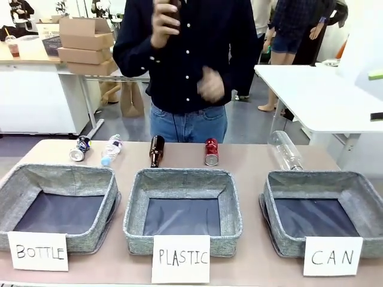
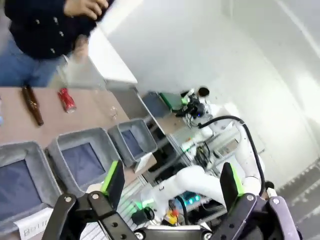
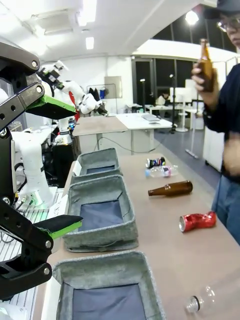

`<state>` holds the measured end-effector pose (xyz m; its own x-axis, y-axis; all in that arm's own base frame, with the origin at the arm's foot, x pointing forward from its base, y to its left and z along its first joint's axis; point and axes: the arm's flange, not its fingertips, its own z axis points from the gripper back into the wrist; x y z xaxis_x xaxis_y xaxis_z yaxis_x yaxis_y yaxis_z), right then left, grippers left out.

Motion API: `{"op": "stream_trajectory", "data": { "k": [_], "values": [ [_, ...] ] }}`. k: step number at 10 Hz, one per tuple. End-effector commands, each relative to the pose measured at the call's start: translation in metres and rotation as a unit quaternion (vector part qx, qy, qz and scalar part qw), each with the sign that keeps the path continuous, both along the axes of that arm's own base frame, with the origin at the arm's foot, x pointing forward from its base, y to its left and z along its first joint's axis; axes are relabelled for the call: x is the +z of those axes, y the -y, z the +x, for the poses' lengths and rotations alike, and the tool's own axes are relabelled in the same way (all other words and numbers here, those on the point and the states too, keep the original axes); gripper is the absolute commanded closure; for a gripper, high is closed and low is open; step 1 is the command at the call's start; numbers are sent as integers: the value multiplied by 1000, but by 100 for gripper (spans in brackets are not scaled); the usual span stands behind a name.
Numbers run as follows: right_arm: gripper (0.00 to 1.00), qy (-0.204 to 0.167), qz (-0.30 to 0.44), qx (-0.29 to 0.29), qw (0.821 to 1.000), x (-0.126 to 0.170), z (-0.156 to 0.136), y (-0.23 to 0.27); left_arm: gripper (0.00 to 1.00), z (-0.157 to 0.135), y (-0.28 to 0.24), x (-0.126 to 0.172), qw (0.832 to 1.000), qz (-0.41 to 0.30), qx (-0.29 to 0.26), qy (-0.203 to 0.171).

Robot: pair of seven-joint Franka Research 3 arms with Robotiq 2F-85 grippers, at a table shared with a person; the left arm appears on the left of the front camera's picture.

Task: Sort the can waste into the basket.
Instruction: Pick up the can waste from the table and place it in the right Fabric basket.

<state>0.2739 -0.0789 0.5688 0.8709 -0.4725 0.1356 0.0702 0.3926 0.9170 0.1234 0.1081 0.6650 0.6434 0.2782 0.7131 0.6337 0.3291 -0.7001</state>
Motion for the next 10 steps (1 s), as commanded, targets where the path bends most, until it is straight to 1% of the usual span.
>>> {"op": "stream_trajectory", "data": {
  "k": [1, 2, 10],
  "values": [
    [0, 7, 12, 2, 1000, 4, 2, 0, 0, -4, -22, -29, 998, -37, 52, -1],
    [0, 7, 12, 2, 1000, 4, 2, 0, 0, 0, 0, 0, 1000, 0, 0, 0],
    [0, 7, 12, 2, 1000, 4, 2, 0, 0, 0, 0, 0, 1000, 0, 0, 0]
  ]
}}
